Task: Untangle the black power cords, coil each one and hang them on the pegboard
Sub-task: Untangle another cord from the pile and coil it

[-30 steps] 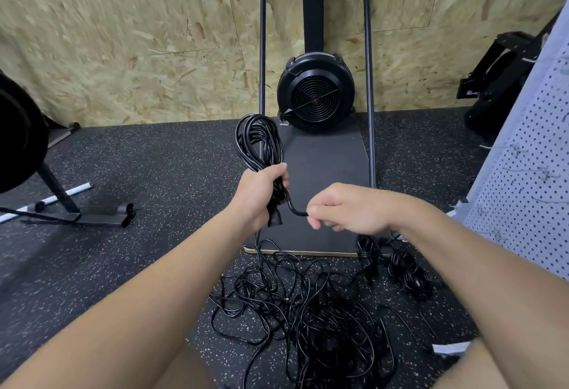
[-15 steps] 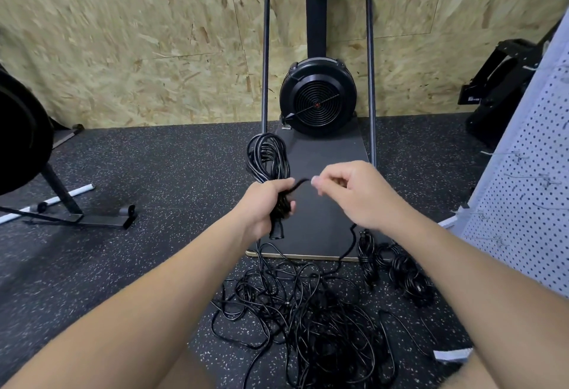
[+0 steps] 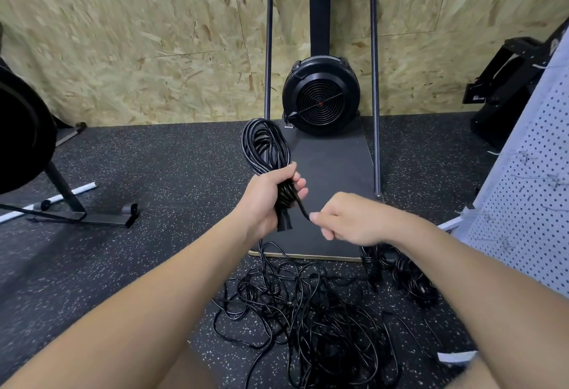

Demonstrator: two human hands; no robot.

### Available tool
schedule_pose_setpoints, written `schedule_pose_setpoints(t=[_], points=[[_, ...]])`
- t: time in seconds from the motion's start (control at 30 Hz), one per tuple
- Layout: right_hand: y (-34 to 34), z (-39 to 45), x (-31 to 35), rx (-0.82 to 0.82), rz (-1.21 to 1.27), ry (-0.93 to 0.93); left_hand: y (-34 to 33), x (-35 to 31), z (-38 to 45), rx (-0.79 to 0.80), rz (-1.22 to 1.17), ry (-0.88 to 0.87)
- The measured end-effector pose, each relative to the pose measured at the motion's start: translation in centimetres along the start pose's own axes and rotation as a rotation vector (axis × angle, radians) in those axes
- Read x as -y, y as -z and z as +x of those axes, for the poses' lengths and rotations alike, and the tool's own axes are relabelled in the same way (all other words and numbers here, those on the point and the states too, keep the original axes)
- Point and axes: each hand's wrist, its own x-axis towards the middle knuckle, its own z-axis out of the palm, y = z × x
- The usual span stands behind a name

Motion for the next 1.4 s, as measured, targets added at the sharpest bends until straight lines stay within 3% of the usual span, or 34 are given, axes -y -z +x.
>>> schedule_pose_setpoints(t=[0.07,0.27,0.43,0.53,0.63,0.73,0.83,1.03,1.1,1.23,1.4], points=[[0.0,-0.2,-0.6,-0.027,0.031,0.052,0.2,-0.4,-0.1,0.009,-0.008,0.005],[0.5,-0.4,-1.6,-0.413,0.323,0.152,0.3,-2.1,0.3,-0.071,-0.116,-0.008],[0.1,0.5,-2.0,-0.698,0.146,0.166,0.3,-2.0,1.0,-0.139,-0.047,-0.046],[0.6,0.7,-2.0,-0.771,0.146,0.191,0.0,-2.1,1.1,-0.093,-0.066,-0.062],[1.9,0.5,-1.1,-0.683,0.293,0.190,0.1,-2.6,1.0,-0.012,-0.075,-0.082],[2.7,-0.2,-1.8,-0.309,0.593,0.084,0.5,-2.5,1.3,-0.054,-0.101,-0.073],[1.5,0.0,-4.1,-0.040,0.384,0.018,1.1,-2.3,1.6,-0.204,-0.058,-0.130],[0.6,0.6,-6.9,0.062,0.192,-0.115,2.6,-3.5,1.5,-0.453,0.171,-0.254],[0.2,0.9,-7.5,0.022,0.283,-0.159,3.4,-3.8,1.6,-0.475,0.252,-0.259],[0.6,1.4,-6.5,-0.275,0.511,-0.144,4.3,-2.7,1.8,-0.437,0.505,-0.284],[1.2,1.7,-3.7,-0.393,0.980,-0.023,3.2,-0.1,1.4,-0.180,0.696,-0.234]])
